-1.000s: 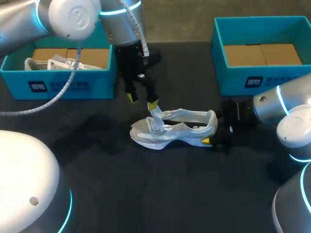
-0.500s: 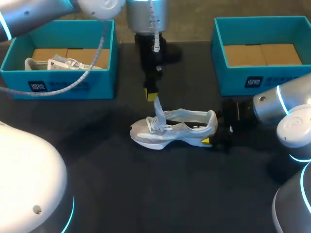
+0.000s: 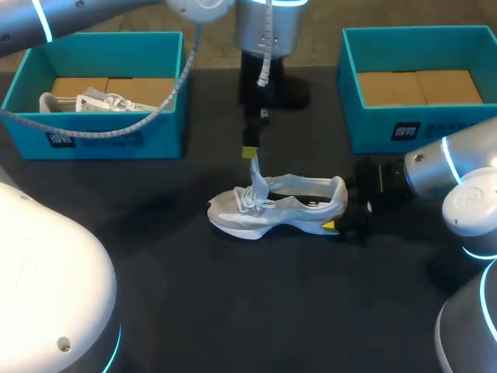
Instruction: Take the shoe out of the shoebox, open the shoe tongue, remove and reinsert the insole, then place the shoe into the shoebox
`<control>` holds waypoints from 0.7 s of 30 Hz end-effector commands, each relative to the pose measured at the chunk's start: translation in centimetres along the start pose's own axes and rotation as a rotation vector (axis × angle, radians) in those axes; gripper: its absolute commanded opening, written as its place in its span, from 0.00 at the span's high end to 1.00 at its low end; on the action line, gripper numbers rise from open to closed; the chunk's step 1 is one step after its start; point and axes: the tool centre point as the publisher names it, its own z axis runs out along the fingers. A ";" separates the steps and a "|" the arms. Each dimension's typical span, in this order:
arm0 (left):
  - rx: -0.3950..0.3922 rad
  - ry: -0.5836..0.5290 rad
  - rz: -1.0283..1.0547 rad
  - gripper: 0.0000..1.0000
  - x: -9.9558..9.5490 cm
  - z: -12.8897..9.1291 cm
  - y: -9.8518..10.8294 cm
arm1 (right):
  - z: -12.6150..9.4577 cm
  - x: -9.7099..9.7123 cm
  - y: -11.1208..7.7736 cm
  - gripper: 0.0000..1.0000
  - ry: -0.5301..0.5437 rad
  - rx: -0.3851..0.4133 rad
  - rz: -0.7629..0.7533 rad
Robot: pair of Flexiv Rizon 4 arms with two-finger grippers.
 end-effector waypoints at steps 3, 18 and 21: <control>0.020 -0.083 0.022 1.00 -1.2 0.1 -2.3 | 0.6 0.2 -0.3 1.00 -0.002 0.004 0.001; 0.067 -0.205 0.179 1.00 -4.2 3.8 -9.1 | 0.6 0.2 -0.3 1.00 -0.002 0.004 0.001; 0.086 -0.193 0.220 1.00 -4.2 5.0 -10.2 | 0.6 0.2 -0.3 1.00 -0.002 0.004 0.001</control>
